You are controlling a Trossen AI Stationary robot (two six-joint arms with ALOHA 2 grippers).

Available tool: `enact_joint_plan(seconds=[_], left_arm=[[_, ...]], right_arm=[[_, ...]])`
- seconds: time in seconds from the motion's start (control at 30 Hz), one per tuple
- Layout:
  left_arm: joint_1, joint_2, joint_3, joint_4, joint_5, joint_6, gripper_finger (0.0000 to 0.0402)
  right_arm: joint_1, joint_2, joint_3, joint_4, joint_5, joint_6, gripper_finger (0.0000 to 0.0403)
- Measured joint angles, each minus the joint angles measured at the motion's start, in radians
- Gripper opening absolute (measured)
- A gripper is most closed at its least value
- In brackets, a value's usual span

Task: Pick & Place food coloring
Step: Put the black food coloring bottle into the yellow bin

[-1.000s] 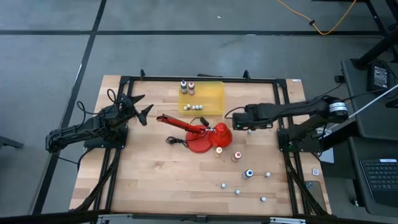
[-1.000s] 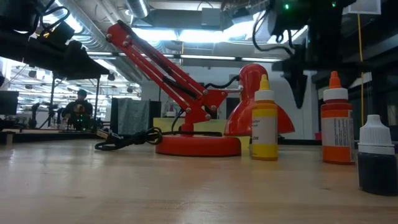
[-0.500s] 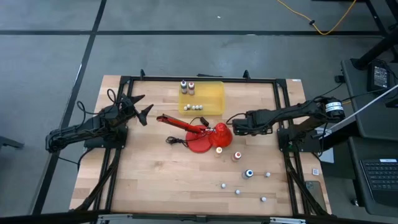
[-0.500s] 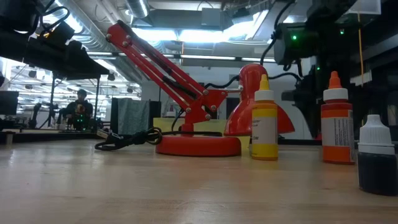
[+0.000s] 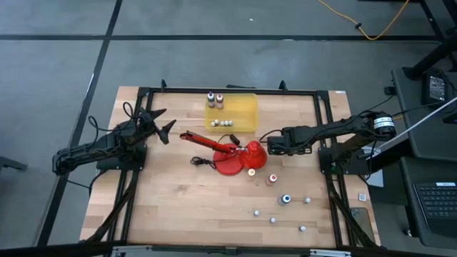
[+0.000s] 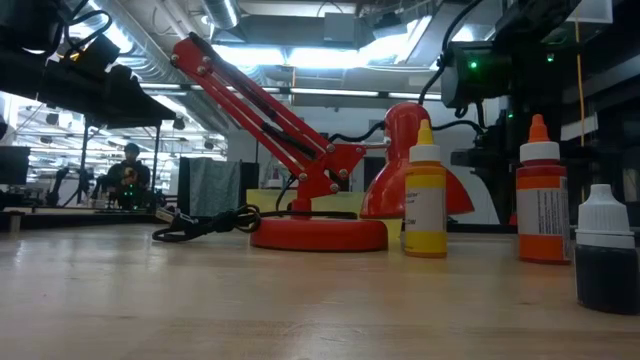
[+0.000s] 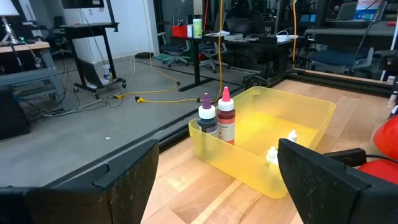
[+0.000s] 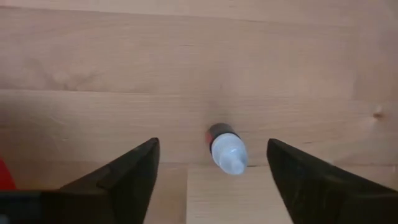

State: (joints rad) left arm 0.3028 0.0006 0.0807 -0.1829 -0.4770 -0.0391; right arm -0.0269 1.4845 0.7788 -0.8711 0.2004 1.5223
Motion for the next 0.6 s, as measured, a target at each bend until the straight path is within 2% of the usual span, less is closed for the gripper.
enact_joint_plan(seconds=[0.3,0.6], left_arm=[[0.000,0.000,0.000,0.000,0.000,0.000,0.0319],[0.000,0.000,0.000,0.000,0.000,0.000,0.0319]], right_arm=[[0.000,0.000,0.000,0.000,0.000,0.022,0.0190],[0.000,0.000,0.000,-0.001,0.001,0.022,0.0125]])
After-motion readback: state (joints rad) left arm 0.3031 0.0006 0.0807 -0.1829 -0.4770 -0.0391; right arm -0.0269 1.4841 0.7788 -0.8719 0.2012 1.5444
